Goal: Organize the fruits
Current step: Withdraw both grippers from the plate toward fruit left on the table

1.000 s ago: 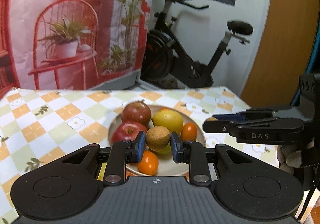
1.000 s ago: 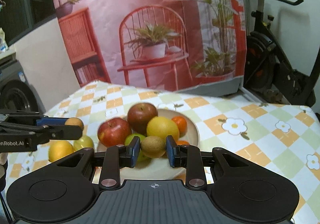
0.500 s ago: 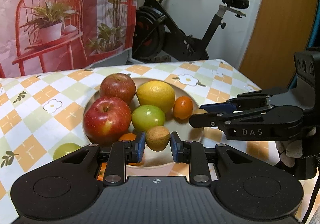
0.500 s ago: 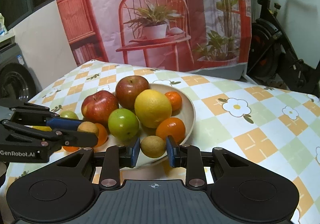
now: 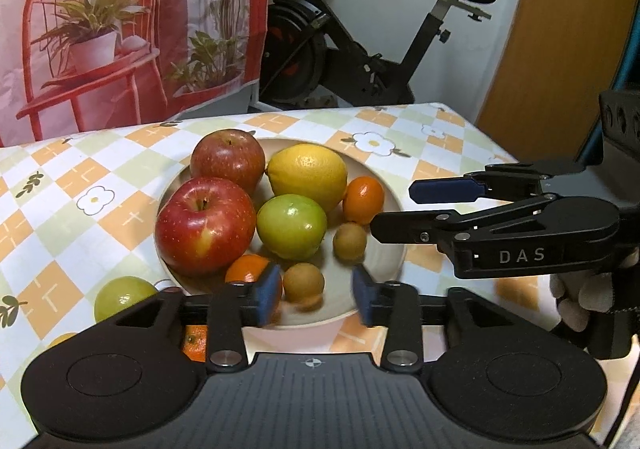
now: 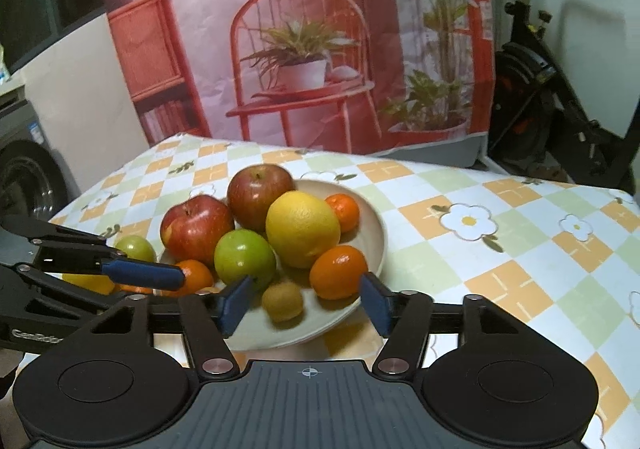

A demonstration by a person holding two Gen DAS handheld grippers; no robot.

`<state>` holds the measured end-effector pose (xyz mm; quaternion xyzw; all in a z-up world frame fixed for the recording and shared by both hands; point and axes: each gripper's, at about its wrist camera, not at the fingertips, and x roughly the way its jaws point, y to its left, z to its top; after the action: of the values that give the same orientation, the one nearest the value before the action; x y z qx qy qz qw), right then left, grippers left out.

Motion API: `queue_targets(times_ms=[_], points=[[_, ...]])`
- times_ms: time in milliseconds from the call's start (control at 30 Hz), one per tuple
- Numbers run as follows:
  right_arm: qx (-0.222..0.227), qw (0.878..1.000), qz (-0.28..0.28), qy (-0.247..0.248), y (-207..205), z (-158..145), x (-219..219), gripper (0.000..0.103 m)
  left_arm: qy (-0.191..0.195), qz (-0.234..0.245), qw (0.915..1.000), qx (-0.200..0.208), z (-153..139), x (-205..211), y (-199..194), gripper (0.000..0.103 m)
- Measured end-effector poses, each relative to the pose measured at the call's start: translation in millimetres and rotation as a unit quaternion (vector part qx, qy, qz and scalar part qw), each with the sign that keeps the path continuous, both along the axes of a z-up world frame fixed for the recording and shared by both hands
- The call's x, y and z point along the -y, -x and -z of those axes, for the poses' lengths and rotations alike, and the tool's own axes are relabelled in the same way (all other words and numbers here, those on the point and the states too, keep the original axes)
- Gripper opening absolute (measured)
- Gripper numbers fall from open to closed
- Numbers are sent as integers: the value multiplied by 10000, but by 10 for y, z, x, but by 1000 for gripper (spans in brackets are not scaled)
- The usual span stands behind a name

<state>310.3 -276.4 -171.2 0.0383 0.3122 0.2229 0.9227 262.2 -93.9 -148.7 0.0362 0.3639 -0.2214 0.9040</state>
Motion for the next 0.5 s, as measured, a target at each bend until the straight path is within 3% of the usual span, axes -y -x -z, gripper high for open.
queue_targets(times_ms=[67,167,333,500], points=[[39,9999,139,-51,37,-50,18,60,-51,-61,9999,110,-54,-27,5,58],[90,9992,380,-127,92,-123,43,72,-54,-140,9996,224,-165,-118,9,61],[188,9967,769,-175,206,-231,27,91,-70,-425,9984,375,-404,-348,-10,77],[224,9926,1182,-153,304,-285,-91,94,-196,-416,9970,616,-594,-598,-21,77]])
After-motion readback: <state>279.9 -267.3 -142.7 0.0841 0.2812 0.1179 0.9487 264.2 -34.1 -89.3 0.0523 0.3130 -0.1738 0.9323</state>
